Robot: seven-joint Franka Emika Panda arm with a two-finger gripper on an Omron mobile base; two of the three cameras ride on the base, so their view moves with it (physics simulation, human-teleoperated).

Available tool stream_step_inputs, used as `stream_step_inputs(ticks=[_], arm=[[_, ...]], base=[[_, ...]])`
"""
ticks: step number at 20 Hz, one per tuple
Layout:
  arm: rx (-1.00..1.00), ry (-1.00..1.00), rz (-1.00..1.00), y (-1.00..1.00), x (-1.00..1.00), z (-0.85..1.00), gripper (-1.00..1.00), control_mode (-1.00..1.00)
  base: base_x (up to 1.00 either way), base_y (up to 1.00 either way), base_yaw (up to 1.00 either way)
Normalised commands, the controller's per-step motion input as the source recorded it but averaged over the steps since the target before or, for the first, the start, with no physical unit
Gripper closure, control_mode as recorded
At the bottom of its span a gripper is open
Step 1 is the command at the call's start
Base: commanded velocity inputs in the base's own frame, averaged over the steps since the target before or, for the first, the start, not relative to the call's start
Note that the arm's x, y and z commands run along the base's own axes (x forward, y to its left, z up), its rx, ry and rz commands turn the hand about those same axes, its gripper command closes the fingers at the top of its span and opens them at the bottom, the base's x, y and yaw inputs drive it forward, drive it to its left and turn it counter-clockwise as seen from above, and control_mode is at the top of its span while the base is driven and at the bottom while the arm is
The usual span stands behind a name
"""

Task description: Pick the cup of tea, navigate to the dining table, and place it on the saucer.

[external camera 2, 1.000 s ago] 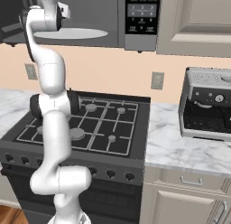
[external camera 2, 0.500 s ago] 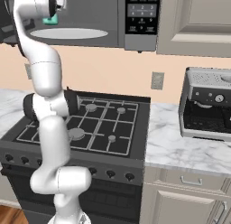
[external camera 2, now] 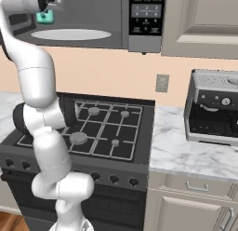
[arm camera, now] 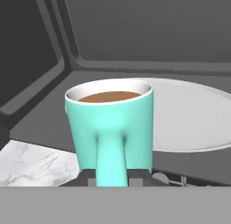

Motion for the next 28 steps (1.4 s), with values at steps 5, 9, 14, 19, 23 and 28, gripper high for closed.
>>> stream_step_inputs(ticks=[5, 9, 14, 19, 23, 28], arm=[[0.07, -0.25, 0.00, -0.17, -0.74, -0.40, 1.00, -1.00], [0.05, -0.21, 0.00, -0.19, -0.71, -0.58, 1.00, -1.00], [0.05, -0.19, 0.00, -0.20, -0.66, -0.63, 1.00, -1.00], [0.07, -0.16, 0.00, -0.31, -0.65, -0.60, 1.00, -1.00], [0.05, -0.10, 0.00, -0.30, -0.67, -0.51, 1.00, -1.00], [0.01, 0.02, 0.00, -0.19, -0.62, 0.02, 1.00, -1.00]], base=[[0.00, 0.00, 0.00], [0.00, 0.00, 0.00], [0.00, 0.00, 0.00], [0.00, 0.00, 0.00], [0.00, 0.00, 0.00], [0.00, 0.00, 0.00]])
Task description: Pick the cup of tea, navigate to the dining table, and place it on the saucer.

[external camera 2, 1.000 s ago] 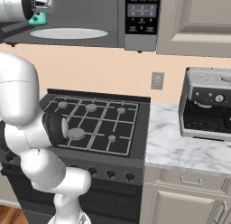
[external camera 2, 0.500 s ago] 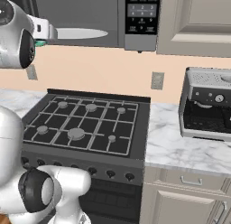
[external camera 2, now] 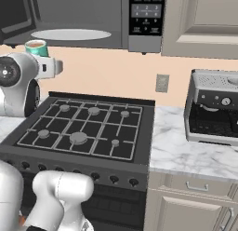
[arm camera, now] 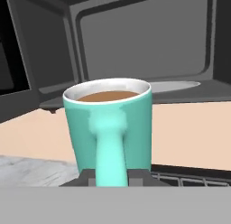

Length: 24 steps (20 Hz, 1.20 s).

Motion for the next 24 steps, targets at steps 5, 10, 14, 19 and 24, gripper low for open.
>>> stream_step_inputs(ticks=[5, 10, 14, 19, 24], arm=[[0.00, 0.04, 0.00, -0.29, -0.40, 0.06, 1.00, -1.00], [-0.01, 0.06, 0.00, -0.23, -0.28, -0.02, 1.00, -1.00], [-0.05, 0.08, 0.00, -0.13, -0.29, -0.14, 1.00, -1.00], [-0.02, 0.03, 0.00, -0.17, -0.18, -0.41, 1.00, -1.00], [0.00, 0.00, 0.00, -0.16, -0.08, -0.57, 1.00, -1.00]], base=[[0.00, 0.00, 0.00], [0.00, 0.00, 0.00], [0.00, 0.00, 0.00], [0.00, 0.00, 0.00], [0.00, 0.00, 0.00]])
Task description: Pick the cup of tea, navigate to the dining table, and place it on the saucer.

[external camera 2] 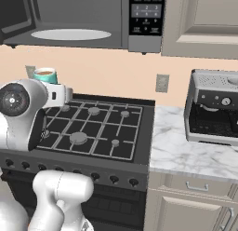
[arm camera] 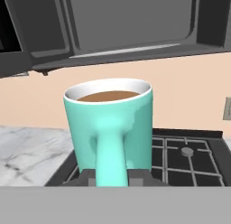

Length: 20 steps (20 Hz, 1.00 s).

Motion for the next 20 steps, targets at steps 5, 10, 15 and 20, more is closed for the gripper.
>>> stream_step_inputs(ticks=[5, 10, 15, 20], arm=[[0.00, 0.00, 0.00, 0.00, 0.00, 0.00, 1.00, -1.00], [0.00, 0.00, 0.00, 0.00, 0.00, 0.00, 1.00, -1.00], [0.00, 0.00, 0.00, 0.00, 0.00, 0.00, 1.00, 1.00], [0.00, 0.00, 0.00, 0.00, 0.00, 0.00, 1.00, 1.00]], base=[[0.00, 0.00, 0.00], [0.00, 0.00, 0.00], [-0.31, 0.00, 0.00], [-0.84, 0.10, 0.06]])
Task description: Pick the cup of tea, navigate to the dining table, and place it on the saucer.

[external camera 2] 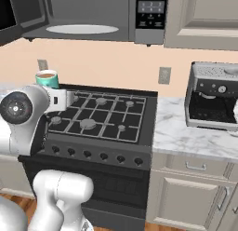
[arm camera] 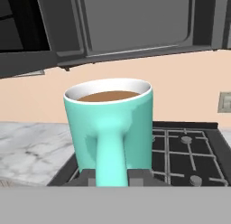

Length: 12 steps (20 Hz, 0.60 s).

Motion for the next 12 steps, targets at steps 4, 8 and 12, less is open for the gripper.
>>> stream_step_inputs(ticks=[4, 8, 12], arm=[[0.00, 0.00, 0.00, 0.00, 0.00, 0.00, 1.00, 1.00], [0.00, 0.00, 0.00, 0.00, 0.00, 0.00, 1.00, 1.00], [0.00, 0.00, 0.00, 0.00, 0.00, 0.00, 1.00, 1.00]], base=[[-0.35, 0.05, 0.29], [-0.08, -0.01, 0.71], [-0.02, -0.01, 0.96]])
